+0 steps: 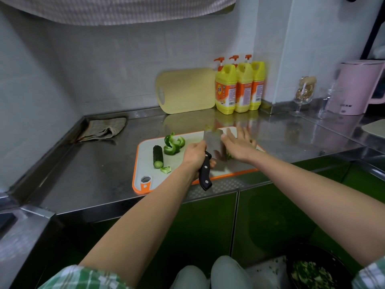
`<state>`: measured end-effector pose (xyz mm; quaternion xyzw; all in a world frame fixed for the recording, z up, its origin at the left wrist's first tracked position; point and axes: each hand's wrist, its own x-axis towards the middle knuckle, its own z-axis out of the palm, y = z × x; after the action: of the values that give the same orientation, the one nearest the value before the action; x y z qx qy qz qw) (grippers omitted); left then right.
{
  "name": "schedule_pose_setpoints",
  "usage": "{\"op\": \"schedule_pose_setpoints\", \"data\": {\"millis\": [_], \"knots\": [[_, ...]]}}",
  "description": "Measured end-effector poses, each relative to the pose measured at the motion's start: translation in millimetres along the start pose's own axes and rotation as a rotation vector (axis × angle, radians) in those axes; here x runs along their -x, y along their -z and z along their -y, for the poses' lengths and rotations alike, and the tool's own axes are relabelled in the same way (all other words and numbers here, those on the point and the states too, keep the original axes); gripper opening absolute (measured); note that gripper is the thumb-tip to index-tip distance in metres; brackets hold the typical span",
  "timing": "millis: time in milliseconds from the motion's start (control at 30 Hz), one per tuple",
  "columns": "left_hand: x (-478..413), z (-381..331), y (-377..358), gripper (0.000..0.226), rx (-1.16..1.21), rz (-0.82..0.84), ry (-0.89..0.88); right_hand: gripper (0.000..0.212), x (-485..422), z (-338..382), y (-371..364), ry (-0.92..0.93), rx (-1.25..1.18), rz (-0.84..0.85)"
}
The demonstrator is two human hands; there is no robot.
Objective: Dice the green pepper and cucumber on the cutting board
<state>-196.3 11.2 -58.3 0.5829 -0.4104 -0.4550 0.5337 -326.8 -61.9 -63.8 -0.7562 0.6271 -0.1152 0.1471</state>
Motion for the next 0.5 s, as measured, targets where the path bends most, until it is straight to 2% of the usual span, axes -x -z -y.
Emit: {"op": "schedule_pose_setpoints", "data": {"millis": [100, 200, 267, 367, 433, 500], "knots": [[-1.9, 1.5, -0.9, 0.025, 0.001, 0.011, -0.014, 0.056, 2.3, 10.0, -1.3, 0.116, 0.006, 0.013], [-3.5, 3.4, 0.7, 0.021, 0.002, -0.006, -0.018, 0.067, -2.5, 7.2, -4.8, 0.001, 0.023, -0.002], [-6.9, 4.1, 3.8, 0.018, 0.033, -0.034, -0.02, 0.068, -0.4, 6.6, -3.1, -0.051, -0.032, -0.083], [-14.1, 4.2, 5.7, 0.019, 0.093, -0.08, -0.037, 0.057, 14.4, 16.7, 2.7, 0.096, -0.122, -0.23], [-17.8, 2.8, 5.7, 0.027, 0.065, -0.103, -0.057, 0.053, 28.5, 26.7, 11.2, 0.167, -0.252, -0.148], [-19.2, 1.1, 5.3, 0.028, -0.015, -0.106, -0.078, 0.043, 43.2, 34.7, 18.8, 0.183, -0.426, 0.115]]}}
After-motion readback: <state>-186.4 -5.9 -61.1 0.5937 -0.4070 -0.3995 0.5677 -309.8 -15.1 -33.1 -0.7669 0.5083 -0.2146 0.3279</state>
